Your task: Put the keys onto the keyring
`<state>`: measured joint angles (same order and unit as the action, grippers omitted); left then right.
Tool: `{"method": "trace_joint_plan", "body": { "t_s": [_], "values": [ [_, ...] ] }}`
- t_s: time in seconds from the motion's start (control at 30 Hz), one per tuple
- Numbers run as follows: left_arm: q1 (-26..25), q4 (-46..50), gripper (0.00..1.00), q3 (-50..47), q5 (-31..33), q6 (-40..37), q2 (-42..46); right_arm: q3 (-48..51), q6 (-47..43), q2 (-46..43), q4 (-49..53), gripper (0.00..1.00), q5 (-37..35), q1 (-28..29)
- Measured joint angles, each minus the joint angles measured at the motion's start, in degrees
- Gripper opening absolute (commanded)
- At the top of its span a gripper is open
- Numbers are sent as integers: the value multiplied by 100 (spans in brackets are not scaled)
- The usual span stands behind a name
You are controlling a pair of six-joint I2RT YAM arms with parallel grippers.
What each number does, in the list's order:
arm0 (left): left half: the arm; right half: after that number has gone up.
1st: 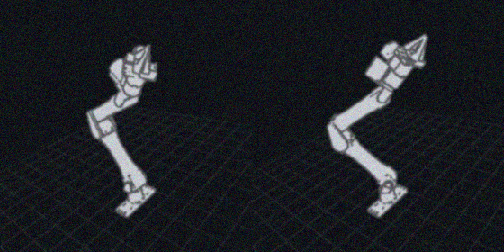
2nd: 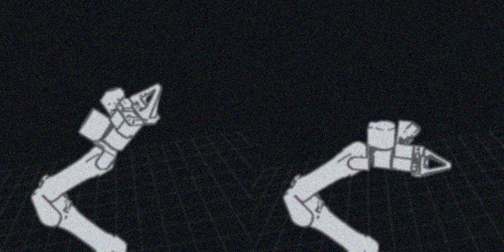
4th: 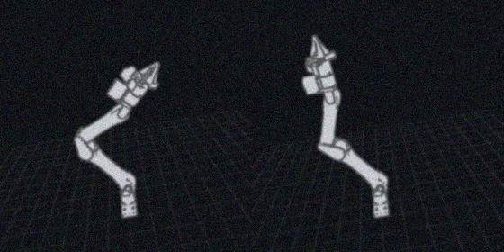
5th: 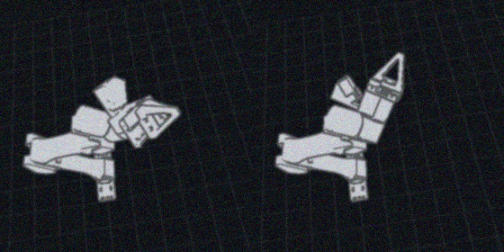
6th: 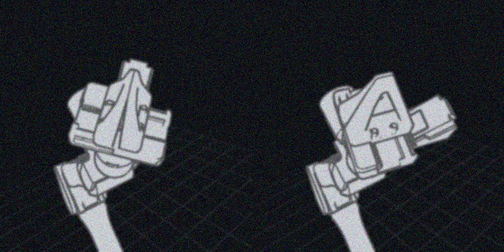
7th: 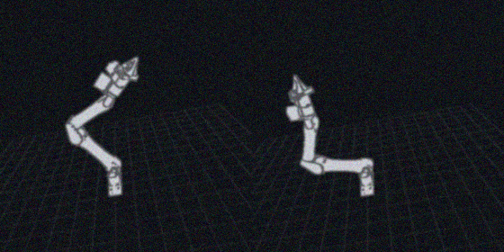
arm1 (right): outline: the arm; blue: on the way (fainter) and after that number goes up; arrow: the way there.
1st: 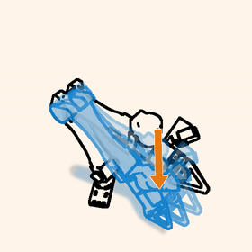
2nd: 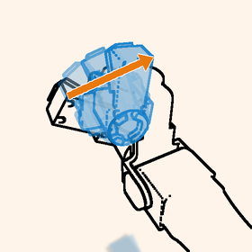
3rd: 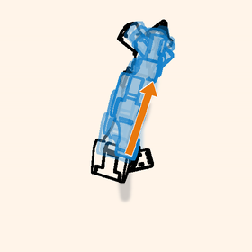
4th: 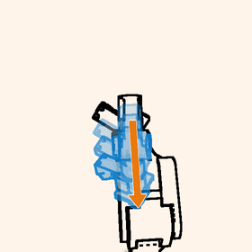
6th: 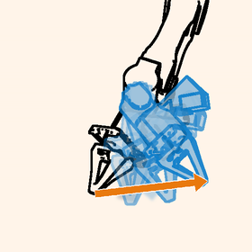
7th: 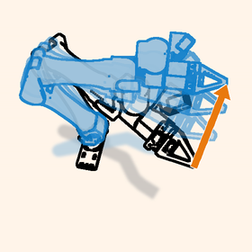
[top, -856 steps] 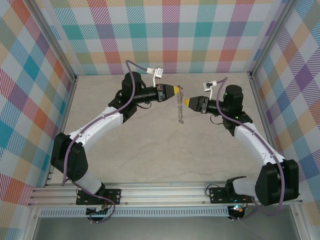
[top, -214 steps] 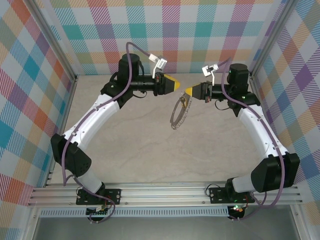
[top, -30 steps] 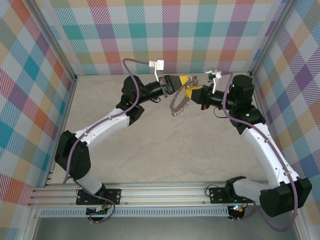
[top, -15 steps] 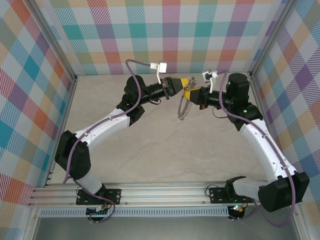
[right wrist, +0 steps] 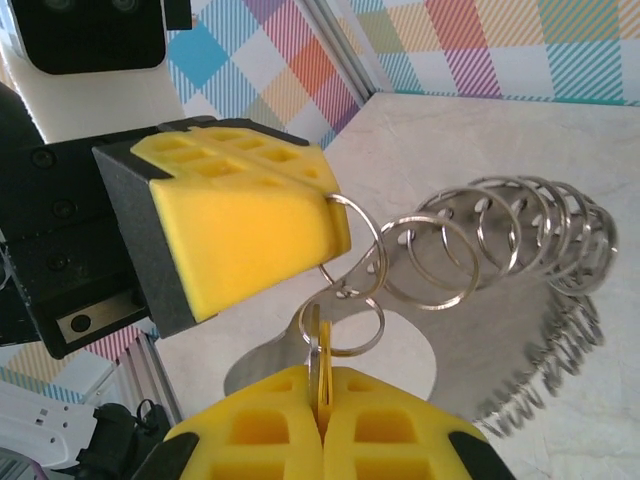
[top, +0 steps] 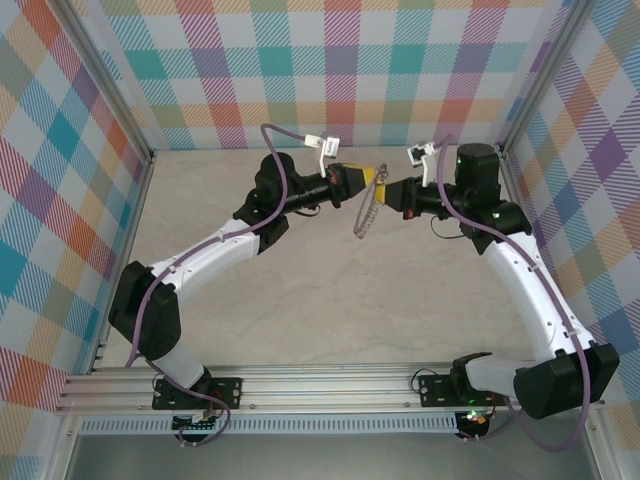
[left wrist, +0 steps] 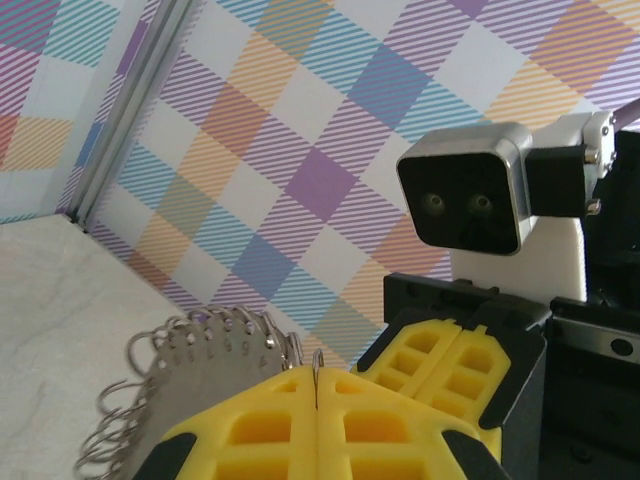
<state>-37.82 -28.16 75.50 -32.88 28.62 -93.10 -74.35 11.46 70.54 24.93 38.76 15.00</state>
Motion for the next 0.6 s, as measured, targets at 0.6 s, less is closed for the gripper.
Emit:
{"method": "trace_joint_plan", "body": {
  "t_s": [0.6],
  "values": [
    [-4, 131, 0, -26, 37, -227, 72, -476, -511, 254, 868, 0, -280, -118]
  ]
}}
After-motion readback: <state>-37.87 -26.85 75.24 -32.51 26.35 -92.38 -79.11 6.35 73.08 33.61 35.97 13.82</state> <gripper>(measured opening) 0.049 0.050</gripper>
